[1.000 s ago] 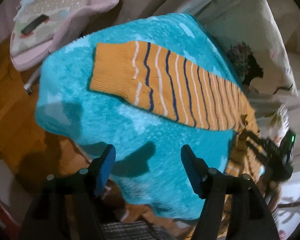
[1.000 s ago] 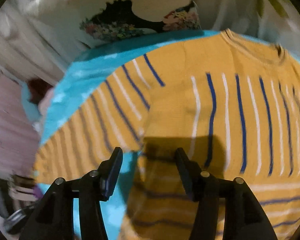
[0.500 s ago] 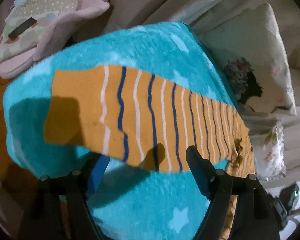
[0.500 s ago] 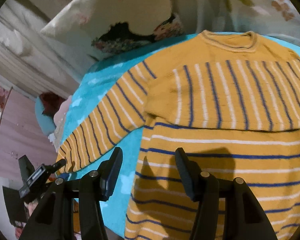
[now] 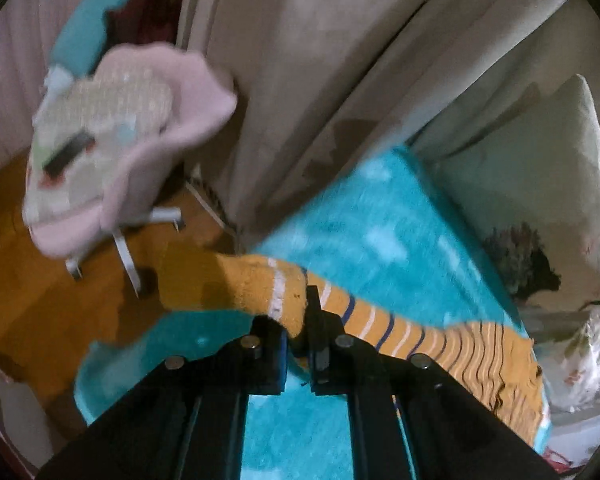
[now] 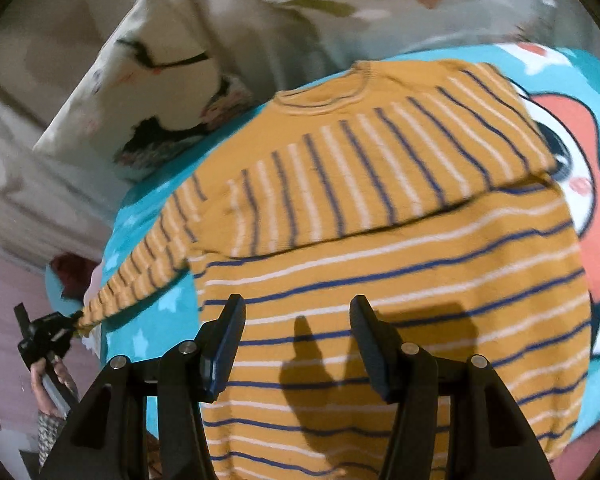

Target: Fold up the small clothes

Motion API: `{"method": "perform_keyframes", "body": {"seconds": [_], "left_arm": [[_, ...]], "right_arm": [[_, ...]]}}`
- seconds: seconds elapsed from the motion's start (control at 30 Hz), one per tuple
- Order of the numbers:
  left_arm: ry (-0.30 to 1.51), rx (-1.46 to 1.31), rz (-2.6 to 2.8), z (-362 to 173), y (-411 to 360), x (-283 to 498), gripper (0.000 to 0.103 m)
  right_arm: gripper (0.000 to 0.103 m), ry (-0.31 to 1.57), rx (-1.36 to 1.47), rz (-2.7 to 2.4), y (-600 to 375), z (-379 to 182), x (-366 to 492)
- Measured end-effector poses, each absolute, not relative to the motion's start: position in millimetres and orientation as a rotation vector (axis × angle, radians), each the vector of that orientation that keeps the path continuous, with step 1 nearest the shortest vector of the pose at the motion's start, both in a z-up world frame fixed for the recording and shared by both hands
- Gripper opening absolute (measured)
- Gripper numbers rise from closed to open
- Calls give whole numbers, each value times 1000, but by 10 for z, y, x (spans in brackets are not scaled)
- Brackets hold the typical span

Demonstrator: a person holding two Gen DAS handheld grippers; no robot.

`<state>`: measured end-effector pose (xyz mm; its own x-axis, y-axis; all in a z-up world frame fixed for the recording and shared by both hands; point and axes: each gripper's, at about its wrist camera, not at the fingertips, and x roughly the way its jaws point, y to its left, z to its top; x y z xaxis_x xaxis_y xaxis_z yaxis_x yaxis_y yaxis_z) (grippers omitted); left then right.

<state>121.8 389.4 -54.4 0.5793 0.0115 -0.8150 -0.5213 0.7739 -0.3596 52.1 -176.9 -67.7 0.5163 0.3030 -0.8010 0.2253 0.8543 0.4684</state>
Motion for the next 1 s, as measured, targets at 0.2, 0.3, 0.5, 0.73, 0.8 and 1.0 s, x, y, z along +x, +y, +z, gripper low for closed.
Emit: {"method": "perform_keyframes", "body": {"seconds": [0.2, 0.3, 0.5, 0.73, 0.8, 1.0], "left_arm": [[859, -543, 299, -265, 3493, 1292, 6], [832, -466, 227, -100, 3039, 1260, 6], [821, -344, 60, 27, 1718, 1331, 6], [881, -288, -136, -244, 34, 1638, 6], [919, -285, -199, -396, -473, 1742, 6], [1016, -248, -320, -806, -1565, 1861, 6]], "right_arm": [[60, 1027, 576, 10, -2065, -696, 341], [60, 1010, 601, 9, -2294, -700, 304], [60, 998, 660, 43, -2797, -772, 356], [60, 987, 656, 45, -3507, -787, 264], [60, 989, 667, 26, -3739, -806, 221], [60, 1003, 694, -26, -4325, -905, 88]]}}
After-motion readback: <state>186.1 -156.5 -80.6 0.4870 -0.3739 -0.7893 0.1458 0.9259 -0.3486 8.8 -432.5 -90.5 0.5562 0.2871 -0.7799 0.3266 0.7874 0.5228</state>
